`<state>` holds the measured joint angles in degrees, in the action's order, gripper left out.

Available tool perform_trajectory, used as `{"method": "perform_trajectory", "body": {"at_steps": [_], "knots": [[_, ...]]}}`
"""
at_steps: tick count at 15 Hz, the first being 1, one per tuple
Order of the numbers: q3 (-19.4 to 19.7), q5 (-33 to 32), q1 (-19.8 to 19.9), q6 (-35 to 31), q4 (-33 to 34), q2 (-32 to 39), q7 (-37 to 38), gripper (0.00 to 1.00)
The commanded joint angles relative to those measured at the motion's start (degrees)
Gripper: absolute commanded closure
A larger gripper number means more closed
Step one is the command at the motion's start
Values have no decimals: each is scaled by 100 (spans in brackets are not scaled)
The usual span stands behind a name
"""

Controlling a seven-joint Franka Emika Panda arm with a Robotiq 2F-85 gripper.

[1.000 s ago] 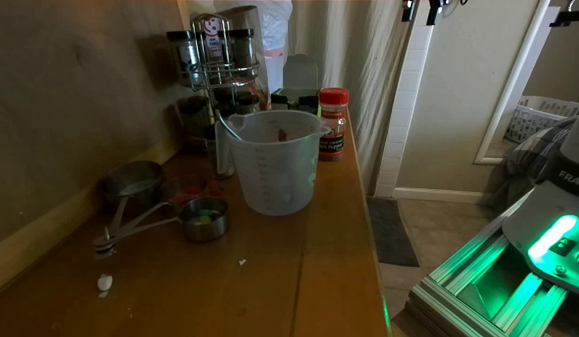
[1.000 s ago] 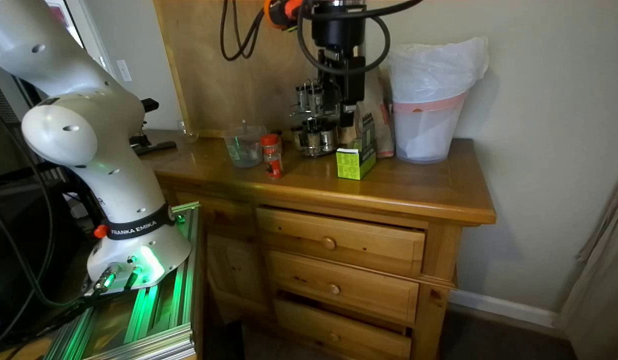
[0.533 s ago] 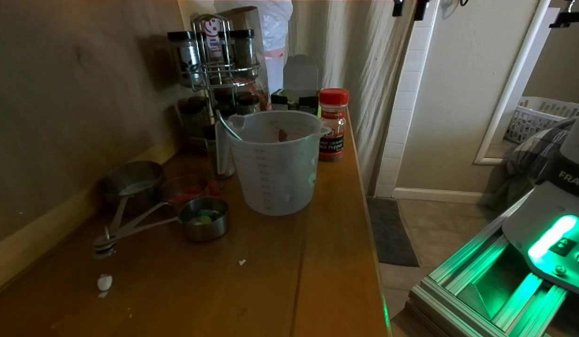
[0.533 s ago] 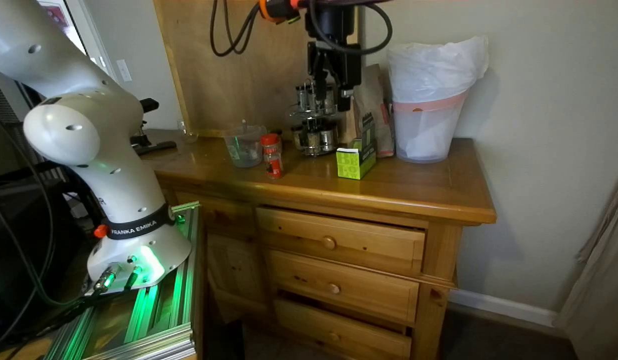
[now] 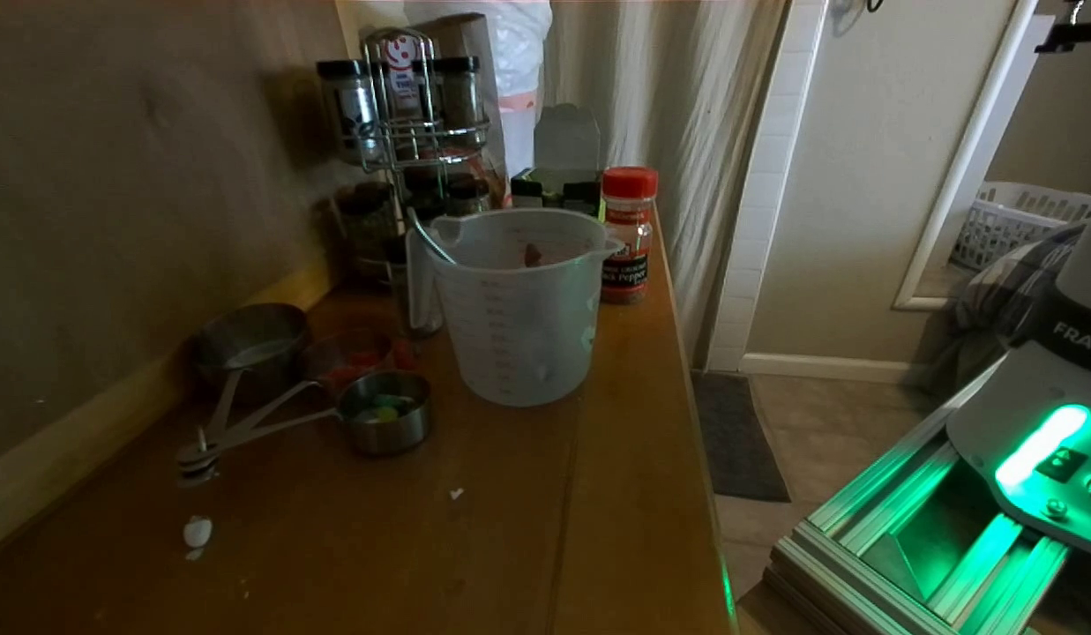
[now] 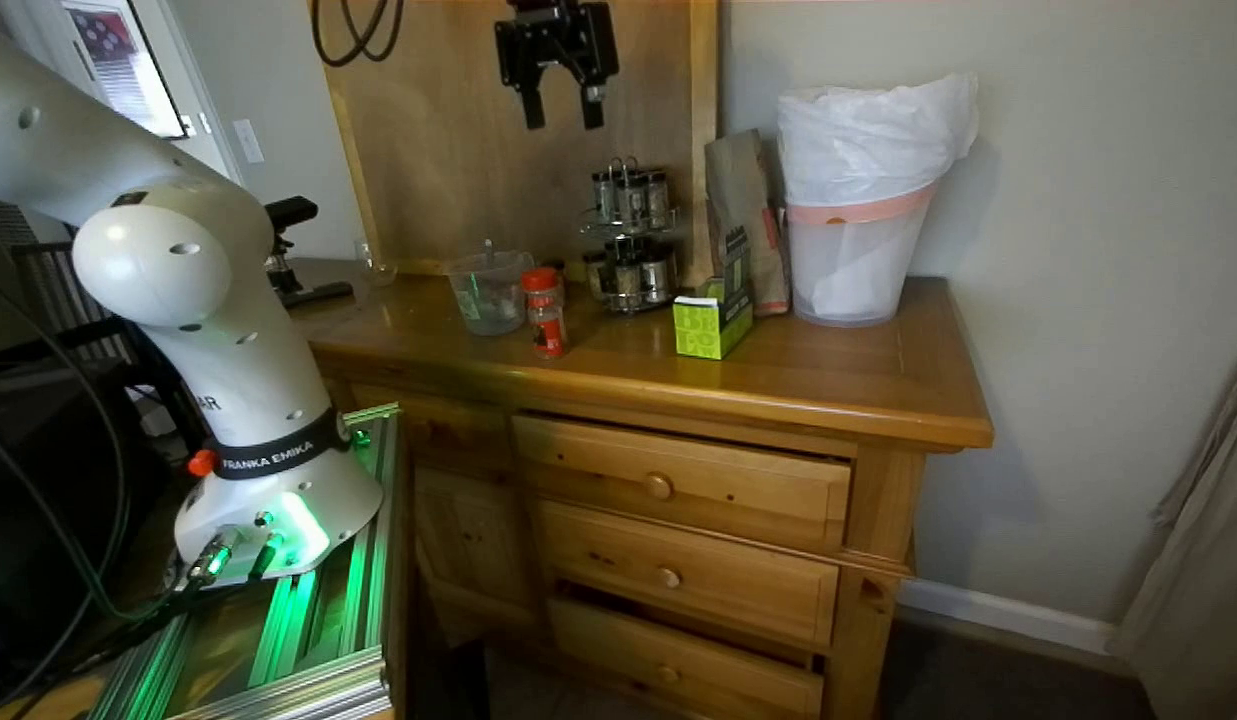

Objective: Move the fork to the green box

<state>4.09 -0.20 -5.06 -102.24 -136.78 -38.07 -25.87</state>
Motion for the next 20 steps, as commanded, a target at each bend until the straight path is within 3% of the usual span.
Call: {"method": "perform_trajectory", "body": {"at_steps": [1,5,7,17,19,20], "knots": [[-13,-28,-132,37,-8,-123,73,0],[98,58,-145,15,-37,-57,0,0],[109,468,-523,-195,-97,-143,-412,0],[-901,2114,-2381,-1006,91,428,-1141,0],[-978,2281,-2609,-876,95,557,-1508,0],[-1065,2095,-2350,-900,-3,352,-1145,0]]}}
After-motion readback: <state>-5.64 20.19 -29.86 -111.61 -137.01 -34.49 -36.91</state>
